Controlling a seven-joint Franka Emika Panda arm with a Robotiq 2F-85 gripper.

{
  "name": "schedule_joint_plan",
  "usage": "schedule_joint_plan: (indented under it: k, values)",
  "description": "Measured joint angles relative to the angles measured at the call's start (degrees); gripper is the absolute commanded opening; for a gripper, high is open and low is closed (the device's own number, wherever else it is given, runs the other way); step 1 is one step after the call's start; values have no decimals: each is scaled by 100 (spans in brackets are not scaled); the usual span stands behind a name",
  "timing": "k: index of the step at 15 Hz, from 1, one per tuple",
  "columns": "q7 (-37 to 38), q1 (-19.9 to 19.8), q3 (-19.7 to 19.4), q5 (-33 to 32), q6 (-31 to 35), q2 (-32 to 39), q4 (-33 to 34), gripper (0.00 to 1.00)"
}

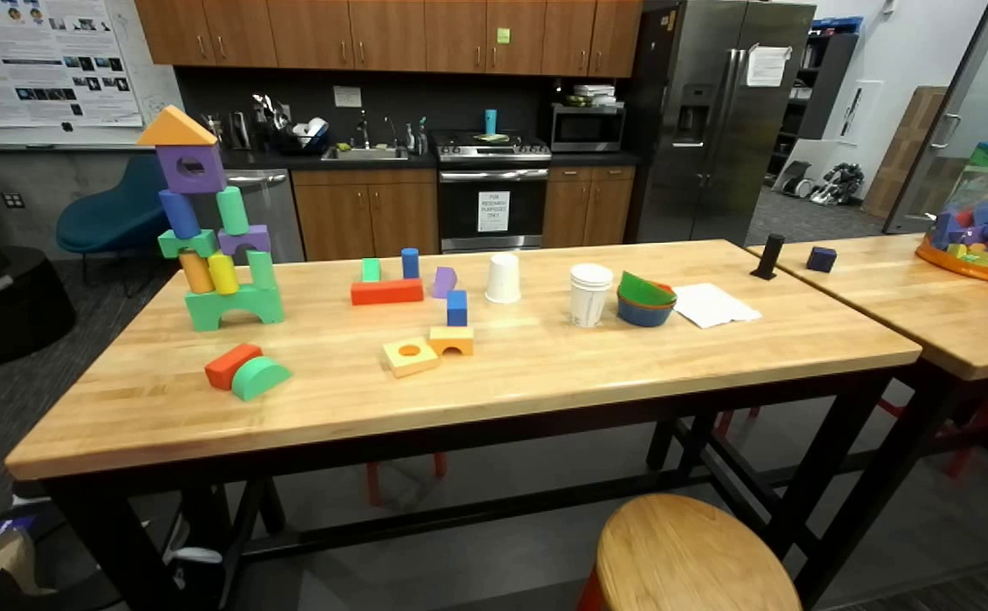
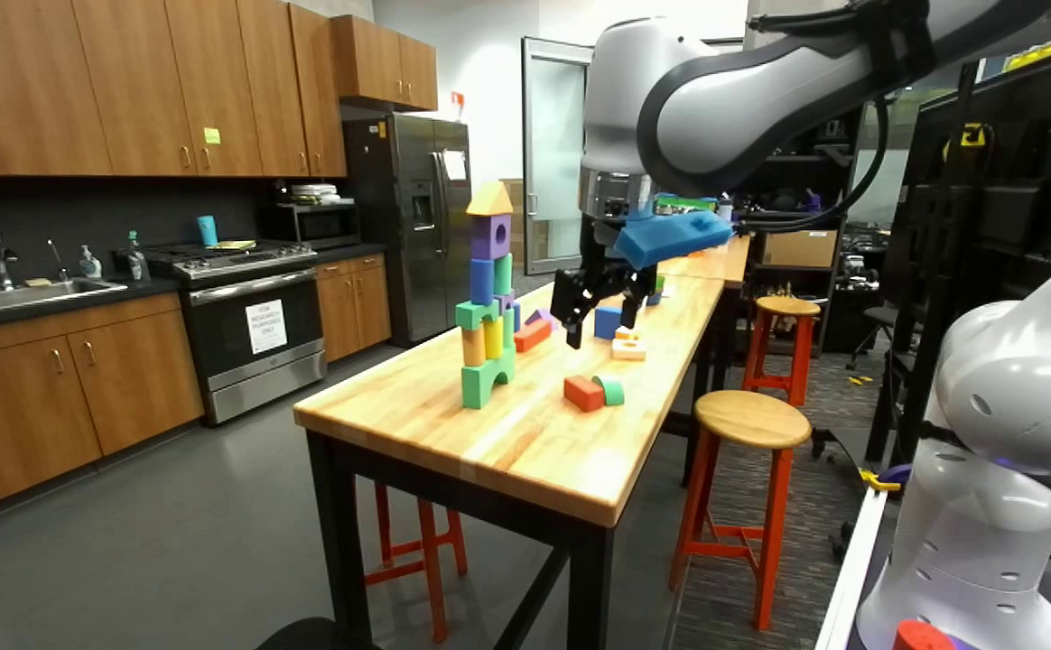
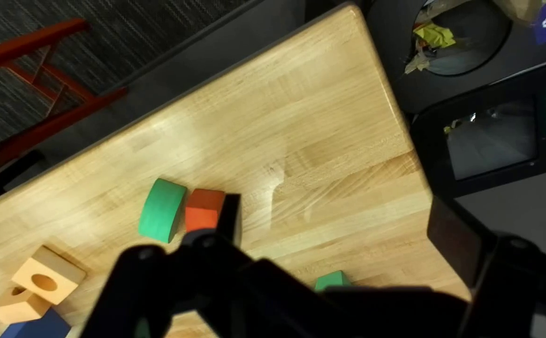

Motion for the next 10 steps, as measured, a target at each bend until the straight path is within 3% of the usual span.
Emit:
schedule_joint_plan:
  k: [4,10]
  values:
    - [-45,45,-107,-12,137,201,-237,100]
    - [-931,-410,-1033,-676,364,444,-405,100]
